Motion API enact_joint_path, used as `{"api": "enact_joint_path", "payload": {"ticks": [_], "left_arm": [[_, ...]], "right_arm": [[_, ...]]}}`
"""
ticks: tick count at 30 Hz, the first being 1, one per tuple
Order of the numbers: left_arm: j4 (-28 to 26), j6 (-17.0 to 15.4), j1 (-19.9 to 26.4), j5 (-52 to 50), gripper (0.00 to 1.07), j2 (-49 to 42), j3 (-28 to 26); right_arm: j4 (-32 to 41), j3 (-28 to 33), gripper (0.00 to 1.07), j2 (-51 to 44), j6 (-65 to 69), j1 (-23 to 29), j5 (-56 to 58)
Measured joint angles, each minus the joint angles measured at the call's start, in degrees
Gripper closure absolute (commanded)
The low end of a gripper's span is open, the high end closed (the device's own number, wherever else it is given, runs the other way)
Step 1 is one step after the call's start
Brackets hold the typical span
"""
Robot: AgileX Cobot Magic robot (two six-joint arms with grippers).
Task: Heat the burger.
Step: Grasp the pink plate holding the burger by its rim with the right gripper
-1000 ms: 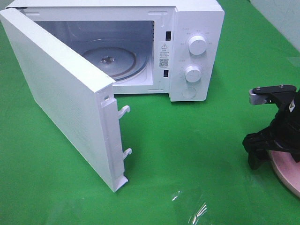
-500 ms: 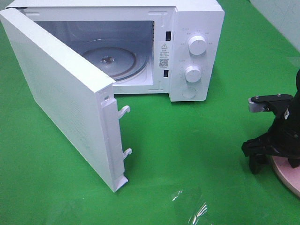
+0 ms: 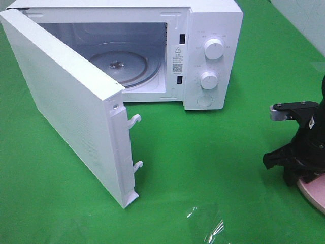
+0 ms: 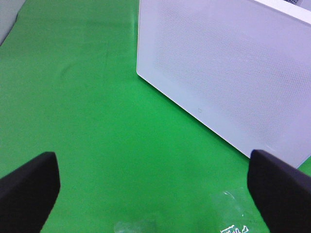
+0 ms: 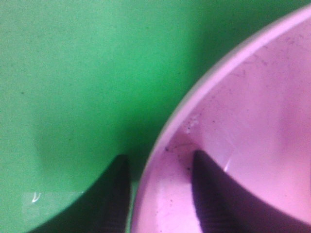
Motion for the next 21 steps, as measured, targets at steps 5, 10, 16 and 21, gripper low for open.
{"api": "enact_joint_path", "payload": {"ticks": [5,10,16,21], "left_arm": [[0.0,0.0,0.0,0.0,0.1,0.0,0.0],[0.0,0.0,0.0,0.0,0.1,0.0,0.0],[0.0,0.0,0.0,0.0,0.1,0.0,0.0],[0.0,0.0,0.0,0.0,0.1,0.0,0.0]], "right_arm": [[0.9,-0.3,1.07,-0.2,0.8,-0.1,0.8],[0.9,-0.3,1.07,-0.2,1.2,0.0,1.0],[-0.3,-0.3,1.07,-0.4,3.3,0.6,1.5],[-4.7,-0.2,1.07,-1.4,8.0,2.8,4.2]]}}
